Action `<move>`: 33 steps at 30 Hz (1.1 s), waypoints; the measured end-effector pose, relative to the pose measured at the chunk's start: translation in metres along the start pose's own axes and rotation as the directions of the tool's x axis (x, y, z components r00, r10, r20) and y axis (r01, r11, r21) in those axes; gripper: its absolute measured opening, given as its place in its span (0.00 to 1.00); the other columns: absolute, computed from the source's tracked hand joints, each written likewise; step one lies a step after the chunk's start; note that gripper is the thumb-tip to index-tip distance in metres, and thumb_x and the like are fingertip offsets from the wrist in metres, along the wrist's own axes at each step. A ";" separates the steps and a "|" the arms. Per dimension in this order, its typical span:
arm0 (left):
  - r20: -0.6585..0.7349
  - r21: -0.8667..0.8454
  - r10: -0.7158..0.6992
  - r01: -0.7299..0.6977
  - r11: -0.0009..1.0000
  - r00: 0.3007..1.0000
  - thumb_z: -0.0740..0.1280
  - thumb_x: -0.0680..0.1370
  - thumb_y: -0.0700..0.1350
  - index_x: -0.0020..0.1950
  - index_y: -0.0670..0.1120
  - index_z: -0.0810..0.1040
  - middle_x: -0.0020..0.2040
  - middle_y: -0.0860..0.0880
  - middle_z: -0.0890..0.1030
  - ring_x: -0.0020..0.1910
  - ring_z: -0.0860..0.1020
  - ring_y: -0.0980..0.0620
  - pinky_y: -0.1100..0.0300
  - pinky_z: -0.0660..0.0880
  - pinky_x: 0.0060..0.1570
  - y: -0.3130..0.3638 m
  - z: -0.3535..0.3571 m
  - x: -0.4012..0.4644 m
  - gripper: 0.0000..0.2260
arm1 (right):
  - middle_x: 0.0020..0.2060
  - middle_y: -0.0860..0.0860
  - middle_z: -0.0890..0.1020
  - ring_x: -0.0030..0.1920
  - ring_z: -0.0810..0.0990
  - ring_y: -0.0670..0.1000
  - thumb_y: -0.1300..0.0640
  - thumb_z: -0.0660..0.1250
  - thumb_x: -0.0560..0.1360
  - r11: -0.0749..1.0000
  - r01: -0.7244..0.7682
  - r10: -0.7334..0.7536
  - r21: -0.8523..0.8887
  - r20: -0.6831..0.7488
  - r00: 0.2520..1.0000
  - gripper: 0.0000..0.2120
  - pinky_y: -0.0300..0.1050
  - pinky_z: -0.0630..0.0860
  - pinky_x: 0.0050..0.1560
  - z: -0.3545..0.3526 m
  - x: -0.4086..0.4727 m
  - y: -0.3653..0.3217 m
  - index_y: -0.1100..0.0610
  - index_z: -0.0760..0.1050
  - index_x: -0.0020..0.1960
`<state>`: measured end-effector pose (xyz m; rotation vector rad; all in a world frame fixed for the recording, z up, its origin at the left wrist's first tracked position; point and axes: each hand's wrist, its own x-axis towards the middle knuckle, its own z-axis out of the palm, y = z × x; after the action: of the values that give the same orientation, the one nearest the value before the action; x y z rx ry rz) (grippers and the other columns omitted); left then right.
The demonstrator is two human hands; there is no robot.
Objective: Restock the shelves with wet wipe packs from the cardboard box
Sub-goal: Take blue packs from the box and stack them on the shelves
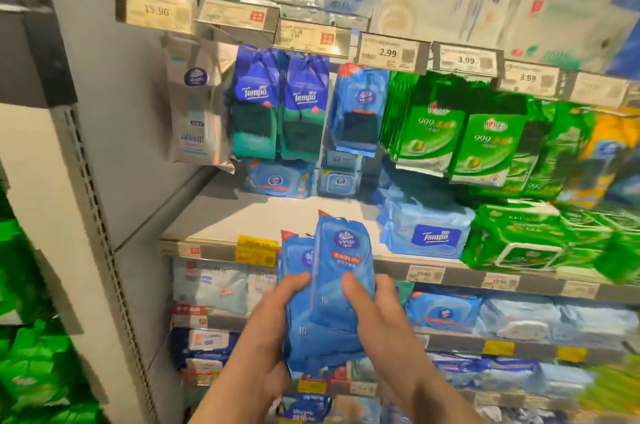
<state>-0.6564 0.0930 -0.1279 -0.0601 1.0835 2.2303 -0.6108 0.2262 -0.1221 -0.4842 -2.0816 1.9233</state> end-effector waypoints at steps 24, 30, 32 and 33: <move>0.082 -0.080 0.118 -0.112 0.991 0.990 0.66 0.65 0.47 0.59 0.44 0.81 0.50 0.35 0.84 0.38 0.83 0.36 0.41 0.79 0.44 0.092 0.035 0.087 0.23 | 0.37 0.46 0.84 0.32 0.81 0.46 0.51 0.62 0.84 0.841 0.540 -0.537 0.011 -0.099 0.838 0.04 0.41 0.75 0.27 -0.032 0.135 -0.136 0.47 0.68 0.56; 0.060 -0.142 0.188 -0.178 0.974 0.980 0.66 0.66 0.48 0.55 0.46 0.82 0.48 0.36 0.85 0.35 0.83 0.38 0.44 0.78 0.44 0.098 0.036 0.094 0.19 | 0.42 0.54 0.84 0.27 0.79 0.48 0.50 0.63 0.84 0.893 0.450 -0.436 0.030 -0.193 0.879 0.06 0.40 0.71 0.23 -0.026 0.155 -0.134 0.51 0.70 0.57; 0.047 -0.161 0.200 -0.191 0.968 0.979 0.67 0.66 0.48 0.59 0.46 0.81 0.51 0.36 0.84 0.37 0.83 0.38 0.43 0.77 0.48 0.100 0.034 0.095 0.21 | 0.43 0.58 0.83 0.24 0.75 0.49 0.50 0.62 0.84 0.911 0.408 -0.388 0.059 -0.210 0.897 0.06 0.39 0.69 0.22 -0.025 0.160 -0.128 0.52 0.69 0.56; 0.044 -0.163 0.203 -0.193 0.968 0.978 0.67 0.66 0.48 0.60 0.46 0.81 0.52 0.36 0.84 0.39 0.83 0.38 0.43 0.77 0.50 0.101 0.033 0.096 0.22 | 0.44 0.59 0.83 0.24 0.75 0.50 0.50 0.61 0.84 0.915 0.399 -0.379 0.064 -0.210 0.902 0.07 0.39 0.68 0.22 -0.024 0.161 -0.125 0.53 0.69 0.57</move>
<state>-0.7821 0.1226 -0.0665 0.0501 0.9129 2.4779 -0.7552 0.3072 -0.0001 -0.1992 -1.7811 1.6672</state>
